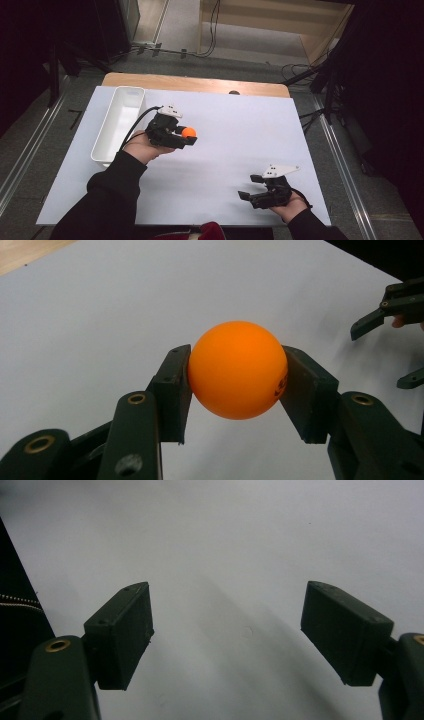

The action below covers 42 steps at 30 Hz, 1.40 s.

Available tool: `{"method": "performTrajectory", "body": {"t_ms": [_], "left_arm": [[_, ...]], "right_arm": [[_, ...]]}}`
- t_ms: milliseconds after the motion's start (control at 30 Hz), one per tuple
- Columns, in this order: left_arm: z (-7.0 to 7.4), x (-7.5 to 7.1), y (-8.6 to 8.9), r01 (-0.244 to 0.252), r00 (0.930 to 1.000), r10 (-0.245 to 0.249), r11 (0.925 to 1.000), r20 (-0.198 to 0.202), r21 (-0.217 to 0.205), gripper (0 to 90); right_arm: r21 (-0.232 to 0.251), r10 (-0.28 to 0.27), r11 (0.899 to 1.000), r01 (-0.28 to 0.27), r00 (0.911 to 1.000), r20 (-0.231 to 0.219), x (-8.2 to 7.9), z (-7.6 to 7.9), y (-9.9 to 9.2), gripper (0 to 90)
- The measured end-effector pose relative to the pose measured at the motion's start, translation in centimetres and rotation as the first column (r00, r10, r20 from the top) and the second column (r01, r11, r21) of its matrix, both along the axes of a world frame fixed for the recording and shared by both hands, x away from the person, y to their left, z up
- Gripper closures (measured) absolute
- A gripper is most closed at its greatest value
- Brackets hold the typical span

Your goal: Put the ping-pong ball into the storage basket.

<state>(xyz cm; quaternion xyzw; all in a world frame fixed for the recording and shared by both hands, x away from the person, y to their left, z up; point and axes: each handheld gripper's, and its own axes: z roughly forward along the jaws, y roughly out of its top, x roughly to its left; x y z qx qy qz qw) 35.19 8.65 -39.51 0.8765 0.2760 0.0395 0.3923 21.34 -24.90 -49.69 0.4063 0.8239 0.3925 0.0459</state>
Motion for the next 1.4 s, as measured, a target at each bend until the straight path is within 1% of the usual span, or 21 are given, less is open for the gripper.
{"method": "performTrajectory", "body": {"t_ms": [133, 167, 467, 567, 633, 733, 767, 800, 1000, 1367, 1400], "left_arm": [[0.4, 0.0, 0.4, -0.012, 0.9999, 0.012, 0.9999, 0.002, -0.001, 50.1], [0.5, 0.0, 0.5, -0.009, 0.9999, 0.009, 1.0000, 0.005, 0.003, 50.1], [0.7, 0.4, 1.4, -0.035, 0.9994, 0.035, 0.9993, -0.006, -0.008, 50.2], [0.8, 0.6, 1.8, -0.039, 0.9992, 0.039, 0.9992, -0.001, 0.002, 50.2], [0.9, 0.6, 2.0, -0.047, 0.9989, 0.047, 0.9989, 0.003, -0.003, 50.2], [1.1, 0.7, 2.4, -0.054, 0.9985, 0.054, 0.9985, 0.007, 0.006, 50.2], [1.2, 0.7, 2.5, -0.055, 0.9984, 0.055, 0.9985, 0.011, 0.003, 50.2], [1.2, 0.7, 2.6, -0.061, 0.9981, 0.061, 0.9981, 0.007, -0.003, 50.2], [1.3, 1.0, 3.3, -0.082, 0.9965, 0.081, 0.9966, 0.019, 0.012, 50.2], [1.5, 1.6, 4.6, -0.123, 0.9923, 0.123, 0.9923, 0.013, 0.014, 50.2], [1.5, 1.6, 4.7, -0.129, 0.9916, 0.129, 0.9916, 0.017, 0.013, 50.2]], "right_arm": [[0.000, -0.001, 1.000, 0.001, 1.0000, -0.001, 0.0, 0.0, 0.0, 19.5], [-0.001, -0.002, 1.000, 0.002, 1.0000, 0.000, 0.0, 0.0, 0.0, 19.6], [0.010, -0.001, 1.000, 0.001, 1.0000, 0.000, 0.1, 0.1, -0.1, 19.5], [0.009, -0.004, 1.000, 0.004, 1.0000, 0.002, 0.1, 0.1, 0.0, 19.5], [0.010, -0.003, 1.000, 0.003, 1.0000, 0.003, 0.1, 0.1, 0.0, 19.5], [0.012, -0.004, 1.000, 0.004, 1.0000, 0.001, 0.0, 0.2, -0.1, 19.5], [0.009, -0.004, 1.000, 0.004, 1.0000, 0.008, 0.1, 0.2, -0.1, 19.6], [0.009, -0.006, 1.000, 0.006, 0.9999, 0.009, 0.1, 0.1, -0.1, 19.6], [0.007, -0.004, 1.000, 0.004, 0.9999, 0.012, 0.0, 0.2, -0.1, 19.5], [0.008, -0.005, 1.000, 0.005, 0.9999, 0.013, 0.0, 0.2, -0.2, 19.5], [0.009, -0.006, 1.000, 0.005, 0.9999, 0.012, 0.0, 0.2, -0.2, 19.6]]}}
